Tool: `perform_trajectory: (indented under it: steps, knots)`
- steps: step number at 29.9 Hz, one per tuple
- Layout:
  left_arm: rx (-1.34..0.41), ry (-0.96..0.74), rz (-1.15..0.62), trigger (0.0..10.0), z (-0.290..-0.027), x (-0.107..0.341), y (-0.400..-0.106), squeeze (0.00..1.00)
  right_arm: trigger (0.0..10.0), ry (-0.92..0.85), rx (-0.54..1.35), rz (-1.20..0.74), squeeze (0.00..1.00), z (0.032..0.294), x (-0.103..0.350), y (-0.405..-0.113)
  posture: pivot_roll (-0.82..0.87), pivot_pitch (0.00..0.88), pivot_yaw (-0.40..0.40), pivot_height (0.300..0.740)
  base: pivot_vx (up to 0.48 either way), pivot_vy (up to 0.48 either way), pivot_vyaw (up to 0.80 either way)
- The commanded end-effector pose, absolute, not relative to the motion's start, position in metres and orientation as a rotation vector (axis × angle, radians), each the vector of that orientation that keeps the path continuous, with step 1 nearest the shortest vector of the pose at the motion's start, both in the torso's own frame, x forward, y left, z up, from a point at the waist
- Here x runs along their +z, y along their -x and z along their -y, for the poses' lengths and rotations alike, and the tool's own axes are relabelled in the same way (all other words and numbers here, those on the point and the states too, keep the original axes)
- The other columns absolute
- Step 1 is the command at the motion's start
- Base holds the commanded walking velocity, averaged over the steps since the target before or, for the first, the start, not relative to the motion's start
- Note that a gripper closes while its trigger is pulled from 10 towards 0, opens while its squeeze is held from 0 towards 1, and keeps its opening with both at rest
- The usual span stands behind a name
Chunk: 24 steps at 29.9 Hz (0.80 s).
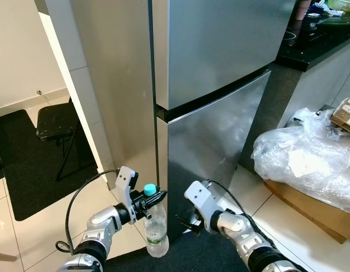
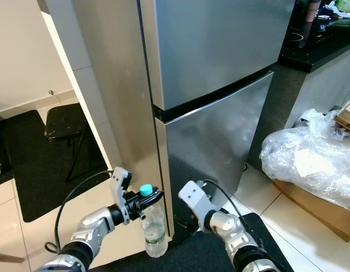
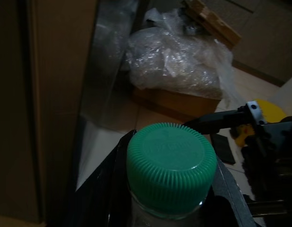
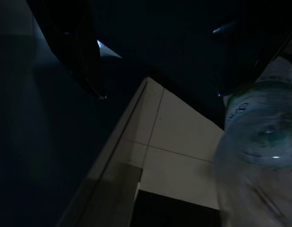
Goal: Restocking fridge
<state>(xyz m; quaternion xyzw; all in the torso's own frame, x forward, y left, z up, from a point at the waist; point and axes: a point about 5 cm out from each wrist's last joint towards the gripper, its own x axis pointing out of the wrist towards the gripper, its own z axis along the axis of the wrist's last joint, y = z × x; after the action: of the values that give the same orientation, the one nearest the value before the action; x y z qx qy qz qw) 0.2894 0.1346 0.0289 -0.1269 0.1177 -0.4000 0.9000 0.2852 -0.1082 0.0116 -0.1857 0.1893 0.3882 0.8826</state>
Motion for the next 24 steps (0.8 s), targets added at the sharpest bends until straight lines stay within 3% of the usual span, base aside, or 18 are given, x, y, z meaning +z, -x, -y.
perform_trajectory:
  steps: [1, 11, 20, 21, 22, 23, 24]
  knots:
    - [-0.798, 0.228, -0.266, 10.0, -0.142, 0.025, -0.288, 0.0, 10.0, 0.411, 0.831, -0.388, 0.0, 0.108, 0.011, -0.285, -0.01, 0.0, -0.002, 0.74, 0.0, 0.0, 0.0]
    - [-0.815, 0.237, -0.276, 10.0, -0.134, 0.022, -0.285, 0.0, 10.0, 0.361, 0.667, -0.408, 0.0, 0.118, 0.007, -0.29, -0.01, 0.0, 0.001, 0.74, 0.0, 0.0, 0.0]
    - [-0.848, 0.244, -0.263, 10.0, -0.124, 0.023, -0.286, 0.0, 10.0, 0.256, 0.728, -0.339, 0.0, 0.106, 0.015, -0.29, -0.01, 0.0, 0.003, 0.74, 0.0, 0.0, 0.0]
    - [-0.86, 0.248, -0.257, 10.0, -0.122, 0.025, -0.286, 0.0, 10.0, 0.211, 0.756, -0.309, 0.06, 0.101, 0.019, -0.291, -0.01, 0.0, 0.004, 0.74, 0.0, 0.0, 0.0]
    - [-0.875, 0.252, -0.248, 10.0, -0.119, 0.027, -0.287, 0.0, 10.0, 0.172, 0.791, -0.275, 0.67, 0.096, 0.024, -0.291, -0.02, 0.0, 0.005, 0.74, 0.0, 0.0, 0.0]
    - [-0.883, 0.254, -0.242, 10.0, -0.117, 0.028, -0.288, 0.0, 10.0, 0.151, 0.81, -0.255, 0.67, 0.094, 0.028, -0.292, -0.02, 0.0, 0.005, 0.74, 0.0, 0.0, 0.0]
    - [-0.896, 0.261, -0.234, 10.0, -0.116, 0.03, -0.289, 0.0, 10.0, 0.144, 0.844, -0.235, 0.83, 0.091, 0.031, -0.292, -0.02, 0.0, 0.005, 0.74, 0.0, 0.0, 0.0]
